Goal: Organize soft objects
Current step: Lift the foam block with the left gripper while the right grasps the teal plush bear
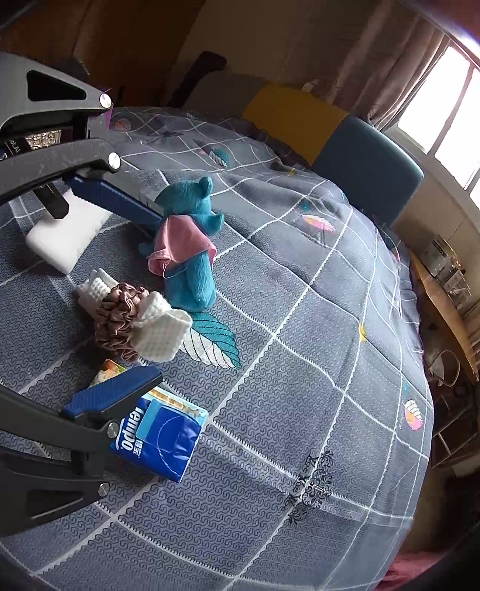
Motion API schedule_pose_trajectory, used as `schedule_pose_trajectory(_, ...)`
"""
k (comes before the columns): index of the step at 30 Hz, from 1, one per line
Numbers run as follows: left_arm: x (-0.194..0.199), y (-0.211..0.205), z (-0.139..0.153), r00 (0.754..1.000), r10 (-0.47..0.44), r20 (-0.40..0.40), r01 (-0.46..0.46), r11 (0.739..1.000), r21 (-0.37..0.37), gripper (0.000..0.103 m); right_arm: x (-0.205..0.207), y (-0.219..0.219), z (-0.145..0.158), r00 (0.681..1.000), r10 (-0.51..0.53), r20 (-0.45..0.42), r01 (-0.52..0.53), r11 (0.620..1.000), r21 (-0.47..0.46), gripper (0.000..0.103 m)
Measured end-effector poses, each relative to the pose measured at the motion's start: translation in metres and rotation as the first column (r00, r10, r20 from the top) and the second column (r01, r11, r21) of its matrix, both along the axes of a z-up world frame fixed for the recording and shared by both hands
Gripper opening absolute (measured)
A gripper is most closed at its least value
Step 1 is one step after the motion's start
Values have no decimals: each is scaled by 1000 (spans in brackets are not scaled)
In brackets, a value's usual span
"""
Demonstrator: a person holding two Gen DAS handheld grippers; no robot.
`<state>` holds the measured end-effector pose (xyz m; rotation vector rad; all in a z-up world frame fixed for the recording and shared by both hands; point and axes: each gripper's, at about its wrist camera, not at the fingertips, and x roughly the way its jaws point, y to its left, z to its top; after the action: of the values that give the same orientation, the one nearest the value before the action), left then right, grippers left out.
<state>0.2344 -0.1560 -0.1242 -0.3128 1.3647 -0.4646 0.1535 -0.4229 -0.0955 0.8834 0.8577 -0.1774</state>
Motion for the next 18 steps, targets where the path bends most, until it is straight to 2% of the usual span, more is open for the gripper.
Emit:
schedule_pose_trajectory(4, 2, -8, -9, 999, 31, -36, -31, 1000, -2, 46, 1, 0, -1, 1000, 0, -5, 0, 1000, 11, 81)
schedule_pose_trajectory(6, 1, -12, -9, 999, 31, -22, -30, 999, 29, 46, 2, -1, -2, 1000, 4, -5, -4, 1000, 21, 81)
schedule_pose_trajectory(7, 0, -13, -9, 1000, 28, -9, -27, 999, 43, 43, 2, 0, -2, 1000, 7, -4, -7, 1000, 24, 81)
schedule_pose_trajectory(8, -2, -13, -9, 1000, 22, -1, -21, 999, 40, 35, 2, 0, -2, 1000, 9, -3, -9, 1000, 22, 81)
schedule_pose_trajectory(11, -10, -15, 0, 997, -18, 76, 14, 999, 53, 29, 2, 1, 1, 1000, 18, 4, -18, 1000, 6, 81)
schedule_pose_trajectory(13, -15, -15, 7, 993, -44, 114, 37, 998, 60, 26, 2, 2, 2, 1000, 21, 11, -21, 1000, 1, 81)
schedule_pose_trajectory(15, -23, -12, 13, 986, -77, 150, 62, 993, 100, 26, 2, 4, 3, 1000, 28, 7, -28, 1000, -10, 81)
schedule_pose_trajectory(18, -35, -3, 17, 981, -92, 170, 72, 990, 120, 26, 5, 10, 6, 998, 59, 5, -59, 997, -43, 81)
